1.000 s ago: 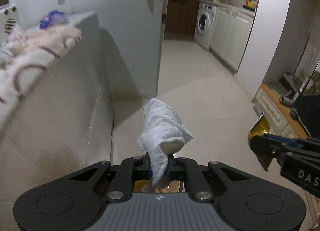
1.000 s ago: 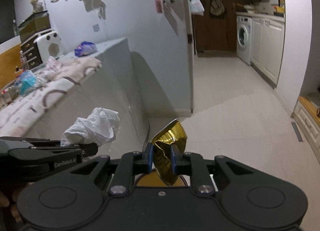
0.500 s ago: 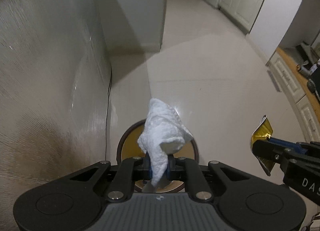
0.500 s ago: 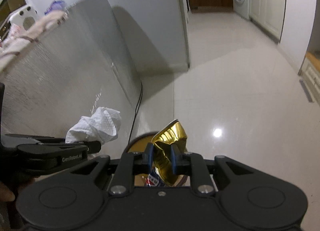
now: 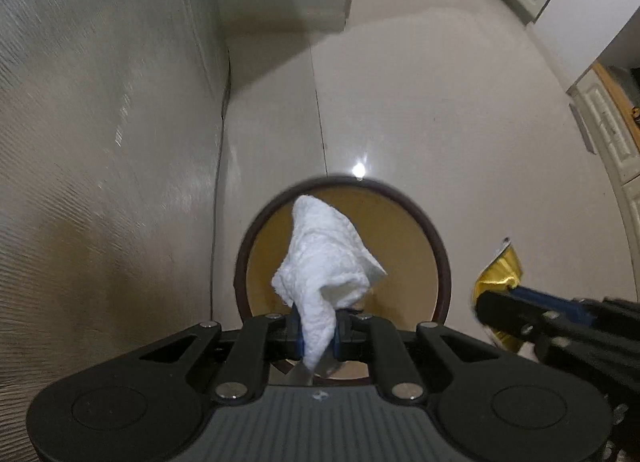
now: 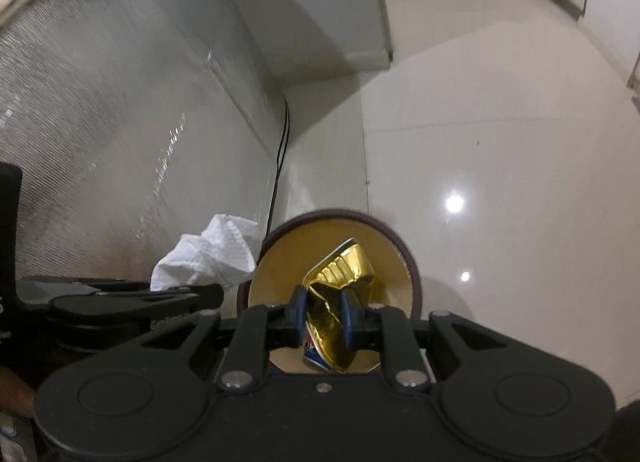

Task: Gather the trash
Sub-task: 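Carry the tissue and gold wrapper with both tools over the yellow bin, then open both tools to drop the tissue and gold wrapper into the bin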

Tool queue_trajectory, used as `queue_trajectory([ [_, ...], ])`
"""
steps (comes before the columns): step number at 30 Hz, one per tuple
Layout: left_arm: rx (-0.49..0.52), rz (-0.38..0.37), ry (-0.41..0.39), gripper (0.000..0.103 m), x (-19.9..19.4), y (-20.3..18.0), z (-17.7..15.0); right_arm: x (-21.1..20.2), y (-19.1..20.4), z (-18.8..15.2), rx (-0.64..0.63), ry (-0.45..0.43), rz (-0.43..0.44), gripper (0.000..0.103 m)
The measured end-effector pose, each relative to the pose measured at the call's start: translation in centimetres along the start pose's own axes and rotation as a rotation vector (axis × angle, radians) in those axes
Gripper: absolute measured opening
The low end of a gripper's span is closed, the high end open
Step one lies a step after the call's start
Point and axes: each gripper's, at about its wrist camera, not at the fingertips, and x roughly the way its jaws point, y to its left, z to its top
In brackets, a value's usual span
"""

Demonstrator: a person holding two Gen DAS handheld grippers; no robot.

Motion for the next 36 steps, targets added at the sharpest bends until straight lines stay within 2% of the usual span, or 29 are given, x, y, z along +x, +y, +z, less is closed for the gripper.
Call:
queue_trajectory([
  [3,0.008,-0.014,0.033,0.013,2.2,0.0,0.4,2.6,-0.4,-0.4,0.021,0.043,-0.005,0.018],
  [8,0.023,-0.038,0.026,0.013,4.4,0.5,1.8,6.7,-1.4,-0.5,0.089,0.100,-0.014,0.018],
  [12,0.038,-0.048,0.000,0.015,5.6,0.9,2.5,9.0,-1.7,-0.5,0.113,0.117,-0.013,0.019],
  [15,0.040,-0.082,0.016,0.019,6.6,1.1,2.5,10.2,-2.0,-0.7,0.121,0.119,-0.018,0.019],
  [17,0.047,-0.070,0.032,0.026,7.3,1.1,2.5,10.4,-2.3,-0.7,0.132,0.118,-0.024,0.019],
  [21,0.078,-0.027,0.065,0.029,8.0,1.4,2.2,10.8,-2.6,-0.9,0.157,0.121,-0.027,0.019],
  [23,0.074,-0.019,0.073,0.038,8.1,1.7,2.1,10.7,-2.7,-1.0,0.162,0.119,-0.021,0.019],
  [26,0.076,-0.002,0.078,0.046,8.4,1.9,1.9,10.5,-3.2,-1.2,0.179,0.114,0.000,0.021],
  [31,0.084,0.020,0.086,0.052,8.6,2.1,1.4,10.1,-4.0,-1.8,0.194,0.118,-0.023,0.036],
  [36,0.090,0.030,0.097,0.053,8.5,2.3,1.0,9.8,-4.3,-2.5,0.165,0.143,-0.044,0.036],
])
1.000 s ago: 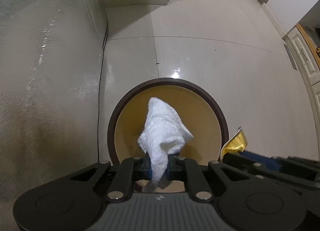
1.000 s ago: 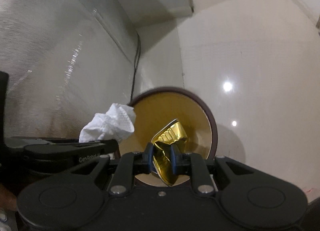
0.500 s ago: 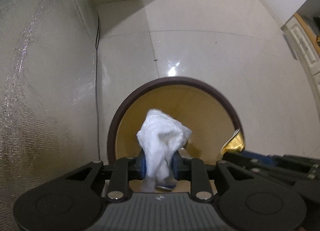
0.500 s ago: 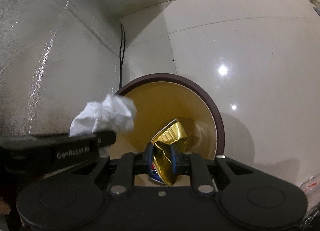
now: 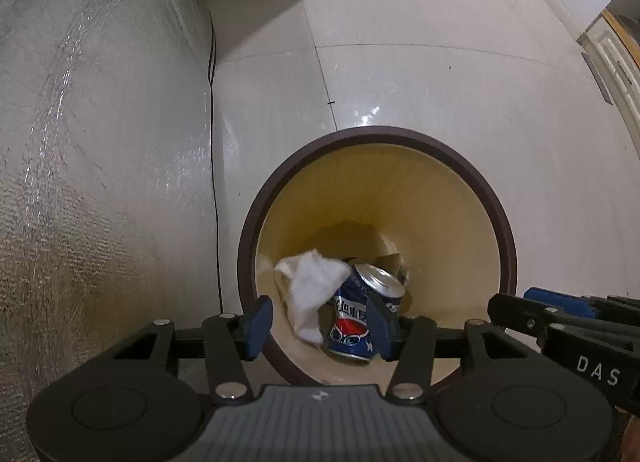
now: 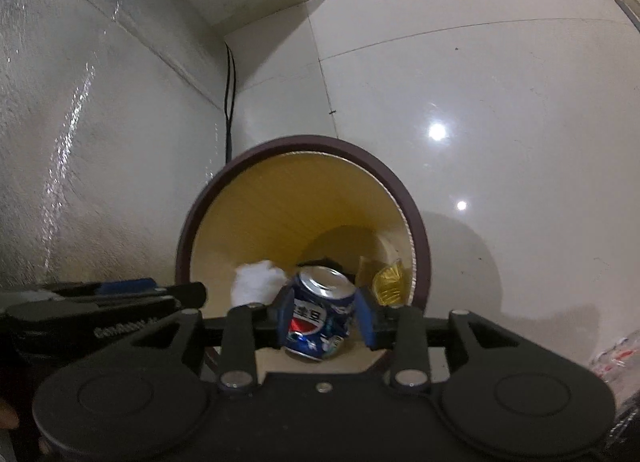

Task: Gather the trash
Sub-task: 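Open both tools to drop the tissue and gold wrapper into the bin, then raise both tools away from the bin back toward the bed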

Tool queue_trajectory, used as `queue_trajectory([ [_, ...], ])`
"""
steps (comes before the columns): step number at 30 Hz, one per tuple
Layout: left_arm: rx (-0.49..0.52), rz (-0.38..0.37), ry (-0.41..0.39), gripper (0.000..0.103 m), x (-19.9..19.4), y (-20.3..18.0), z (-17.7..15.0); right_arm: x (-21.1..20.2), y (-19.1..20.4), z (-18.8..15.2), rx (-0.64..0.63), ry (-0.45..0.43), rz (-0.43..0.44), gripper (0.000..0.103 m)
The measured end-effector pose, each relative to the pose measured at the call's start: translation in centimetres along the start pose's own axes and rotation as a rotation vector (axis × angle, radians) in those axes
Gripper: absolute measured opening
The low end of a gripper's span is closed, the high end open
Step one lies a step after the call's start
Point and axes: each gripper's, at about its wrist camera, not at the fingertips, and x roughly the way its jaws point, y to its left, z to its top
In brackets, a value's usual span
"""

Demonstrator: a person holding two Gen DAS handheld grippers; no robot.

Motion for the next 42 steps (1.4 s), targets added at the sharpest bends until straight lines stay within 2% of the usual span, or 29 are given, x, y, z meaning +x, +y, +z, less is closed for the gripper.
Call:
queue_trajectory([
  [9,-0.027,0.019,0.000,0.072,-1.1,0.7,-1.1,-1.3,0.0,-0.5,-0.042,-0.007,-0.001,0.036],
  [12,-0.040,0.021,-0.007,0.081,-2.6,0.9,-1.7,-1.8,0.1,-0.7,-0.057,-0.012,0.001,0.042],
  [14,-0.052,0.025,-0.013,0.090,-3.3,0.9,-2.1,-2.2,0.1,-0.9,-0.067,-0.019,0.000,0.045],
  [17,-0.067,0.029,-0.027,0.098,-4.1,1.1,-2.5,-2.9,0.1,-1.3,-0.071,-0.032,-0.001,0.055],
  [21,-0.080,0.053,-0.036,0.100,-5.0,1.2,-3.0,-3.9,-0.1,-1.6,-0.069,-0.050,-0.002,0.079],
  [26,-0.097,0.089,-0.060,0.103,-6.5,1.5,-3.8,-5.5,-0.5,-2.2,-0.057,-0.074,-0.019,0.097],
  [30,-0.110,0.064,-0.074,0.103,-8.0,1.5,-4.4,-6.8,-0.7,-2.8,-0.048,-0.096,-0.029,0.103],
  [37,-0.125,0.054,-0.108,0.103,-10.8,1.7,-6.2,-9.2,-1.0,-4.0,-0.050,-0.127,-0.055,0.103],
  [42,-0.120,0.076,-0.132,0.103,-12.6,1.5,-7.4,-11.2,-1.2,-4.9,-0.049,-0.154,-0.077,0.103],
])
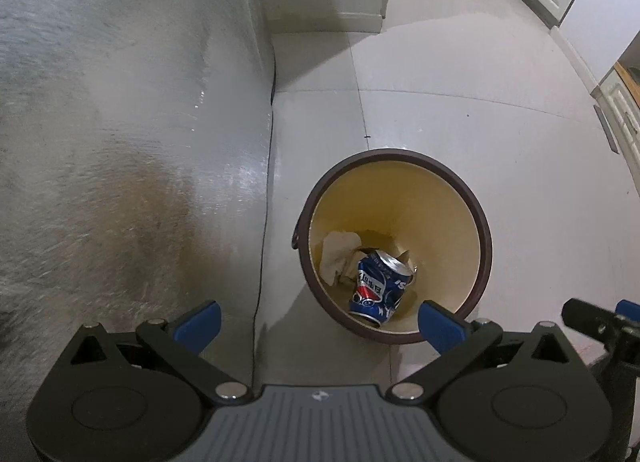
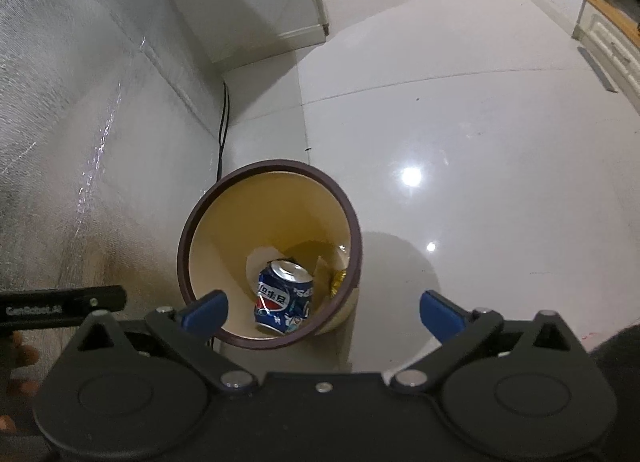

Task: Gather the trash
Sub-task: 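Raise both tools away from the bin back toward the bed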

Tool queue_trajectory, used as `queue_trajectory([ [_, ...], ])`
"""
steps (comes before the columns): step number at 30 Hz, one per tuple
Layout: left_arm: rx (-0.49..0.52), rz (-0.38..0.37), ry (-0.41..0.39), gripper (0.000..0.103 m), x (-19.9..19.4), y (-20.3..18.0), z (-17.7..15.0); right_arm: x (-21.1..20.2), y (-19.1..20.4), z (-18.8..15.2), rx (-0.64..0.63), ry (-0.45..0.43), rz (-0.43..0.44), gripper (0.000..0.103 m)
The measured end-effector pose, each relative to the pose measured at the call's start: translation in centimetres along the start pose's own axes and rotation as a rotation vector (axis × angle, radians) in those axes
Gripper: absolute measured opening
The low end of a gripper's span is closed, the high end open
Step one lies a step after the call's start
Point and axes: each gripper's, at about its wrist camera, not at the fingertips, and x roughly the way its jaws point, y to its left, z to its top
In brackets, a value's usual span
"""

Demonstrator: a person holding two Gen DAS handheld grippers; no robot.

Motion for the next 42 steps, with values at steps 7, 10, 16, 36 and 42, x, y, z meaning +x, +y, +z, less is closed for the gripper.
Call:
queue_trajectory([
  [7,0.003,0.009,-0.034,0.103,-3.2,0.3,-1.7,-3.0,-0.2,-0.9,-0.013,-0.042,-0.009,0.103],
  [10,0.007,0.009,-0.061,0.103,-4.9,0.4,-2.4,-4.5,-0.1,-1.3,-0.025,-0.060,-0.013,0.103],
  [16,0.025,0.015,-0.121,0.103,-9.0,0.2,-3.6,-8.4,0.4,-1.9,-0.061,-0.115,-0.038,0.103],
  [36,0.030,-0.098,-0.465,0.103,-27.9,-0.1,-8.3,-28.2,3.0,-4.5,-0.161,-0.428,-0.037,0.103],
  [42,0.030,-0.117,-0.613,0.103,-35.0,1.4,-10.0,-33.6,5.9,-5.2,-0.212,-0.553,0.003,0.103],
])
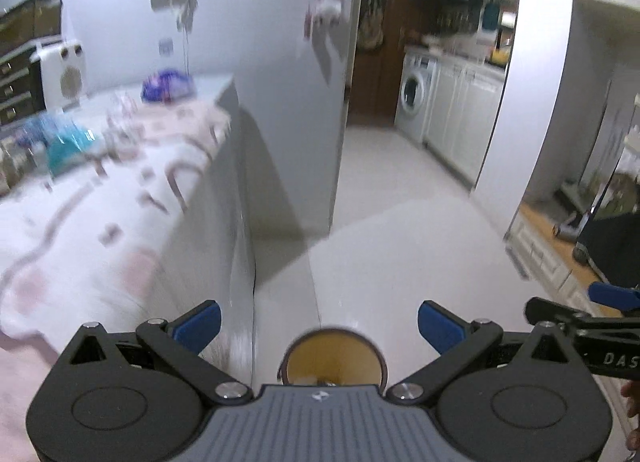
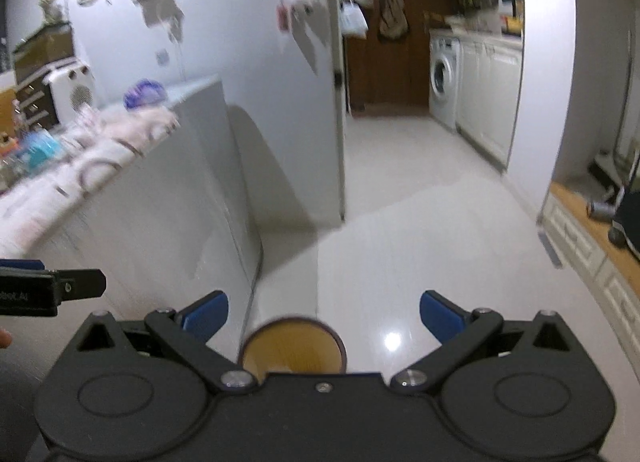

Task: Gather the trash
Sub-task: 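Raise both tools away from the bin back toward the bed, then grasp the blue detergent bag with the left tool while the right tool grasps the white plastic bag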

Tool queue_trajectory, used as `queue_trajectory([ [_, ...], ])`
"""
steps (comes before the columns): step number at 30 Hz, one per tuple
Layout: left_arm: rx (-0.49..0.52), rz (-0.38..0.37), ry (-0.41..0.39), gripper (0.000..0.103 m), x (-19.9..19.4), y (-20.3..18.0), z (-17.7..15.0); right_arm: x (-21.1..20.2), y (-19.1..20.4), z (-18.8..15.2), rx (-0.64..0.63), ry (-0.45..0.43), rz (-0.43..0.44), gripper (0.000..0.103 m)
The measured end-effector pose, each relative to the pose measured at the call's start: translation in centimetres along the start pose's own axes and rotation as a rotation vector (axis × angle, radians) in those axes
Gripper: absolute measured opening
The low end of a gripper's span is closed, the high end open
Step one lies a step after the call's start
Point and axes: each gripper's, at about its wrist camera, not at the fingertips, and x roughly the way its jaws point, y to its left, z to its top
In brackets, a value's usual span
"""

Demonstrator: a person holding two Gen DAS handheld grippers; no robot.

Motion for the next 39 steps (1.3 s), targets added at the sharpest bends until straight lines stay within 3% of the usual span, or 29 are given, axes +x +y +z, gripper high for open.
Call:
queue_trajectory([
  [9,0.008,0.088,-0.166,0.103,-7.4,5.0,3.4,-3.6,6.8,5.1,-0.062,-0.165,0.132,0.103],
  [18,-0.053,0.214,-0.228,0.103,-9.8,16.1,6.6,-1.9,15.3,8.5,-0.105,-0.213,0.246,0.103],
  [22,-0.073,0.292,-0.227,0.103,-9.3,21.2,7.9,-0.3,19.2,9.8,-0.120,-0.226,0.287,0.103],
  [26,-0.132,0.309,-0.200,0.103,-7.9,25.9,8.9,1.8,23.1,10.9,-0.134,-0.230,0.311,0.103],
  [33,-0.278,0.257,-0.147,0.103,-3.0,32.5,11.1,6.6,29.1,13.0,-0.175,-0.225,0.326,0.103],
  [39,-0.354,0.197,-0.131,0.103,1.3,33.9,13.2,11.1,32.0,15.6,-0.137,-0.194,0.357,0.103],
])
